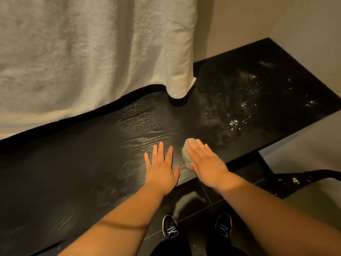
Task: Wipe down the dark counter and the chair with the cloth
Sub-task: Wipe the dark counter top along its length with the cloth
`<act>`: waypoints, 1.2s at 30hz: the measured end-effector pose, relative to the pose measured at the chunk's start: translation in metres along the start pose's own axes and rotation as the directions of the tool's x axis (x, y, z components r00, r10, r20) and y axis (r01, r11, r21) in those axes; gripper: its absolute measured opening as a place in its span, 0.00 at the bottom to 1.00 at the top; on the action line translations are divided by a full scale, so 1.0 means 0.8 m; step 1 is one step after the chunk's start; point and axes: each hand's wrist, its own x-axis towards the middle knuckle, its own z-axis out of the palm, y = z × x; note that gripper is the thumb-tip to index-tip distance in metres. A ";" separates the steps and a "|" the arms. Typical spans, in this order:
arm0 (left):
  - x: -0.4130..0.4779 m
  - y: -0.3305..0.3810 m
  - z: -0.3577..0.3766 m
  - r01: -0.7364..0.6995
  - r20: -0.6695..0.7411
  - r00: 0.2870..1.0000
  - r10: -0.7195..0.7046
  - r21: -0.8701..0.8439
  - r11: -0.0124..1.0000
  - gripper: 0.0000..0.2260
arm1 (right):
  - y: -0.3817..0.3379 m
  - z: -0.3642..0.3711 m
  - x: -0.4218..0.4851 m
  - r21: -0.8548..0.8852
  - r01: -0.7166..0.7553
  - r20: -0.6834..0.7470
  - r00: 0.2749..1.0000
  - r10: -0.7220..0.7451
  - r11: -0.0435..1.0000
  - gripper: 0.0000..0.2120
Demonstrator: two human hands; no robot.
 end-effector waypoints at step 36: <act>0.066 0.105 0.006 0.509 -0.129 0.825 -0.550 -0.250 0.823 0.30 | 0.143 0.005 -0.010 -0.118 0.123 -0.082 0.988 -0.133 0.985 0.28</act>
